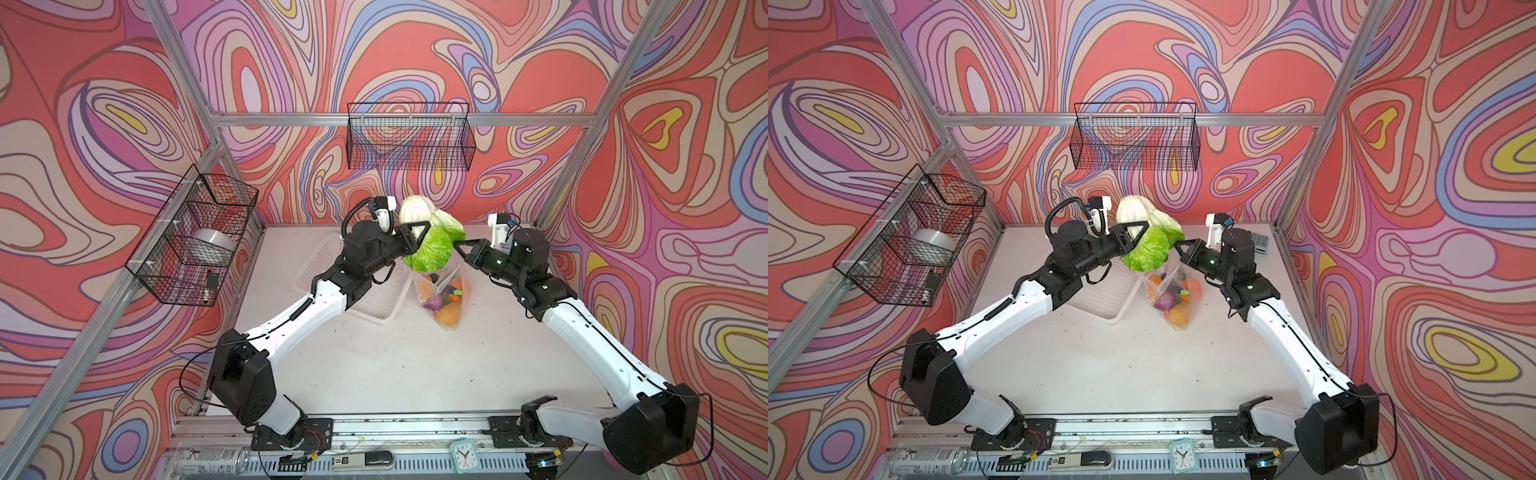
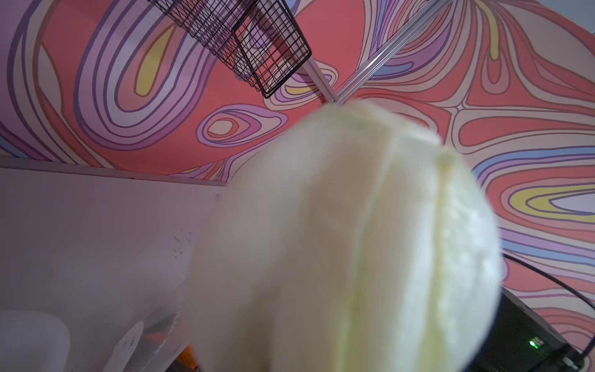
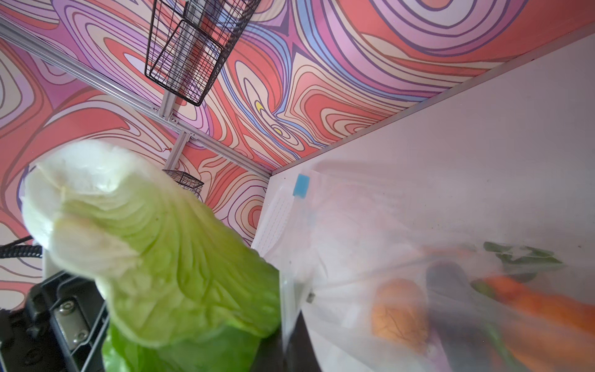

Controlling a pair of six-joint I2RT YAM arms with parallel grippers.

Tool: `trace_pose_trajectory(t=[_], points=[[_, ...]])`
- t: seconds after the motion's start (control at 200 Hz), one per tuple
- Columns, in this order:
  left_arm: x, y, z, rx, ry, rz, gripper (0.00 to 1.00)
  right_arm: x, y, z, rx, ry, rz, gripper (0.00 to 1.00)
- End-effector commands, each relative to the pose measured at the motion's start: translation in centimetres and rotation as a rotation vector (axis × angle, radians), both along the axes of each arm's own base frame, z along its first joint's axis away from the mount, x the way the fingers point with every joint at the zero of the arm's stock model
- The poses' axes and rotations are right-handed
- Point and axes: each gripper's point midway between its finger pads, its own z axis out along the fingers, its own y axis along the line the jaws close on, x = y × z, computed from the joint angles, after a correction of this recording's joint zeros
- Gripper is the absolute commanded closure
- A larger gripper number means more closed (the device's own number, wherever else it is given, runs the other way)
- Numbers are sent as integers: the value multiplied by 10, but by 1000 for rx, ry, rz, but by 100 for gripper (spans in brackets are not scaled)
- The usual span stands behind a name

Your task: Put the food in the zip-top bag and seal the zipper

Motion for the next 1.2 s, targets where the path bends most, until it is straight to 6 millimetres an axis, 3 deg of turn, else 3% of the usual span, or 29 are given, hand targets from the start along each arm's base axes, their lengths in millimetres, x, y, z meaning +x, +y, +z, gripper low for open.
trace_pose_trajectory(t=[0.0,0.075,0.305,0.626,0.861,1.082,1.197], points=[[-15,2,25,-51,-34,-35,93,4,1,5,3,-23,-1,100],[-18,6,23,0,-39,-27,87,3,0,6,-5,-25,-4,100],[-27,22,15,199,-44,11,82,1,-4,9,-28,-37,-19,100],[-21,20,-7,351,-2,19,80,-1,-6,13,-33,-46,-22,100],[-16,-5,-11,376,-7,-5,78,-3,5,24,29,-66,34,100],[10,-25,6,358,-54,57,75,-6,6,25,40,-62,44,100],[22,-37,4,371,-46,74,75,-8,7,26,44,-62,48,100]])
